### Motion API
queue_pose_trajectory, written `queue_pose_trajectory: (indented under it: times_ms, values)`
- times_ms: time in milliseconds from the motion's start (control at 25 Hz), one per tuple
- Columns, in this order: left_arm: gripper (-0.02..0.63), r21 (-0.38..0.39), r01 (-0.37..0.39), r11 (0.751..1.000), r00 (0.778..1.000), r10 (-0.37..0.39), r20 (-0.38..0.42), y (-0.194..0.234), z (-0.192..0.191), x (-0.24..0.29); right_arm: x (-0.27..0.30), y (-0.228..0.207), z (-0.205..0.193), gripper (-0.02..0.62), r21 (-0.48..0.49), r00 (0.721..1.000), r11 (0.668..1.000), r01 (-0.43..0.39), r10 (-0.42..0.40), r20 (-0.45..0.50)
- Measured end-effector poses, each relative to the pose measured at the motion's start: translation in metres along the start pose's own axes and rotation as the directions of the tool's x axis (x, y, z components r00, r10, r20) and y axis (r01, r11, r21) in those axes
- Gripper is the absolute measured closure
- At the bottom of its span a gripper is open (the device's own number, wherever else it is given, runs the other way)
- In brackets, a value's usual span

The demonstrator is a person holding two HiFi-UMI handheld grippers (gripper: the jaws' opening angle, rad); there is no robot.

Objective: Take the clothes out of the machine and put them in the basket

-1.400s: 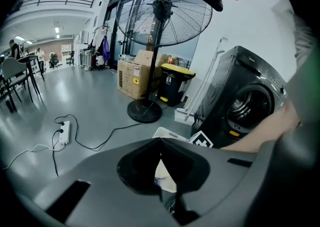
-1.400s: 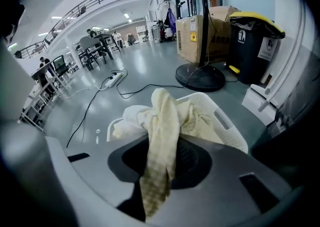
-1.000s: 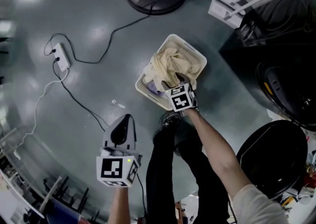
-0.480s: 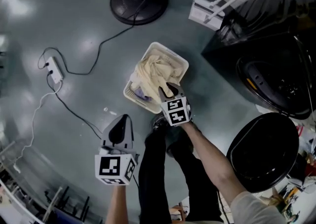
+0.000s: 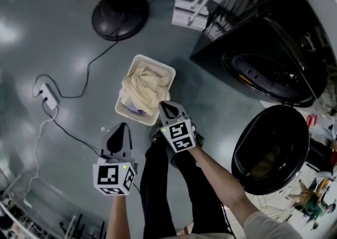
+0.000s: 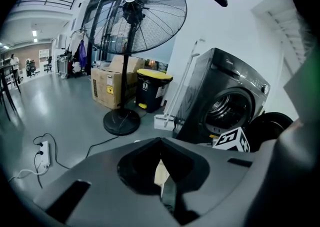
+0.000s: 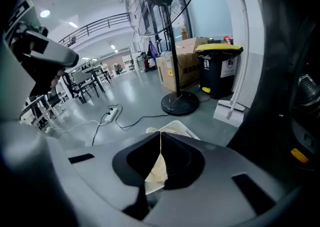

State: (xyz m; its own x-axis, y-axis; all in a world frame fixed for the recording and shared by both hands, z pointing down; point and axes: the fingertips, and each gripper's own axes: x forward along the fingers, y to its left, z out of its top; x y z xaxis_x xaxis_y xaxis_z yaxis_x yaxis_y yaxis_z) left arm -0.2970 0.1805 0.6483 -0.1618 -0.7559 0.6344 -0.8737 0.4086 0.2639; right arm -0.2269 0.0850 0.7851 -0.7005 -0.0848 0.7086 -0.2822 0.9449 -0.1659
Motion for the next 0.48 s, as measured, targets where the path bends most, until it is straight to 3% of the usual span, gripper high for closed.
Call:
queue_pose_trajectory:
  times_ms: [240,480]
  values:
    - [0.588,0.064,0.086,0.994,0.996,-0.084,-0.026,-0.049,0.020,0.015,-0.071,-0.041,0.018,0.569,0.118,0.992,0.989,0.092,-0.101,0.079]
    - [0.588,0.129,0.195,0.972,0.980,-0.189,-0.057,-0.119,0.032,0.034,-0.160,-0.104,0.013,0.569,0.252,0.957,0.941,0.224,-0.262,0.125]
